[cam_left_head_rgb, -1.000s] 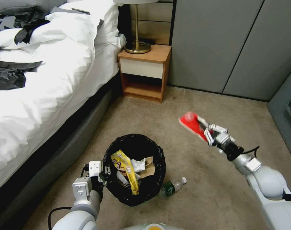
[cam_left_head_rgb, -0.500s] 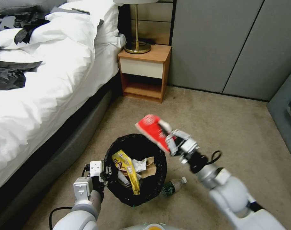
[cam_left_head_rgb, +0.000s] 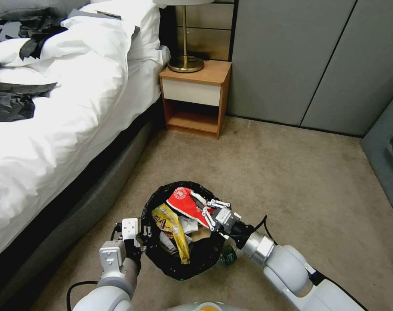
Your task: Pick up the trash bin, then pick up the garbage from the floor and place it into the trash bin.
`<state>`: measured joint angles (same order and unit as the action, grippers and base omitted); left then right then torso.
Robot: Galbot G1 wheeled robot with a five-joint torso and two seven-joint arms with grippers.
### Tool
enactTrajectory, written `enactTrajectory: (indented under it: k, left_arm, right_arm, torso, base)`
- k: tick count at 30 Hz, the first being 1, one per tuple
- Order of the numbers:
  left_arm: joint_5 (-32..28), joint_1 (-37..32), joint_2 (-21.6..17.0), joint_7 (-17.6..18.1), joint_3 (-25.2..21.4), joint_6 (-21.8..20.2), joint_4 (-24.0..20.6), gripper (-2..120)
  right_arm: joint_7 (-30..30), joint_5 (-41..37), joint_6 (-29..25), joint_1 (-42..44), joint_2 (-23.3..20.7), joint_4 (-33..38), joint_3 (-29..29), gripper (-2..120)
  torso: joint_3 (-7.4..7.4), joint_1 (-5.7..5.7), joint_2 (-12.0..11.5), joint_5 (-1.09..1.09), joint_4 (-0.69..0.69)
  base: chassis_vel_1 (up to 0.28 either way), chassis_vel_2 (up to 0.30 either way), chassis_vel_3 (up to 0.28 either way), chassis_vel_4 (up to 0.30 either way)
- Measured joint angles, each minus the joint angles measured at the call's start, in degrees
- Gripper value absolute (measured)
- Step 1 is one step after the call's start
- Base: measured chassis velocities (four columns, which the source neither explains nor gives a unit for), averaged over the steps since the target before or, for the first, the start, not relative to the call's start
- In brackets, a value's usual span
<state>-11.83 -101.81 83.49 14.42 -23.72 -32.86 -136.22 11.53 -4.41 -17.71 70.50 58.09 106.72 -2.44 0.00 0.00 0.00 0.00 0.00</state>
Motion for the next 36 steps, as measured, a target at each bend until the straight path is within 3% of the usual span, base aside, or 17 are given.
enactTrajectory:
  k: [18,29,31,36]
  left_arm:
    - [0.2,-0.2,0.3,0.0,0.6,0.0,-0.3,0]
    - [0.2,-0.5,0.3,-0.2,0.7,0.1,-0.6,0]
    - [0.2,-0.5,0.3,-0.3,0.7,0.1,-0.6,0]
    - [0.0,0.0,0.3,-0.3,0.7,0.1,-0.6,0]
  right_arm:
    - [-0.2,2.2,1.1,-4.7,2.3,-9.2,-7.5,0]
    - [-0.8,2.8,1.4,-6.4,3.8,-14.7,-9.0,0]
    - [-0.9,2.8,1.5,-6.3,3.6,-14.5,-9.0,1]
    - [-1.3,2.3,2.4,-5.6,2.1,-11.6,-8.3,23]
  torso:
    - [0.0,0.0,0.0,0.0,0.0]
    - [0.0,0.0,0.0,0.01,0.0]
    - [0.0,0.0,0.0,0.0,0.0]
    - [0.0,0.0,0.0,0.0,0.0]
  base:
    - [0.0,0.0,0.0,0.0]
    - [0.0,0.0,0.0,0.0]
    - [0.0,0.0,0.0,0.0]
    - [0.0,0.0,0.0,0.0]
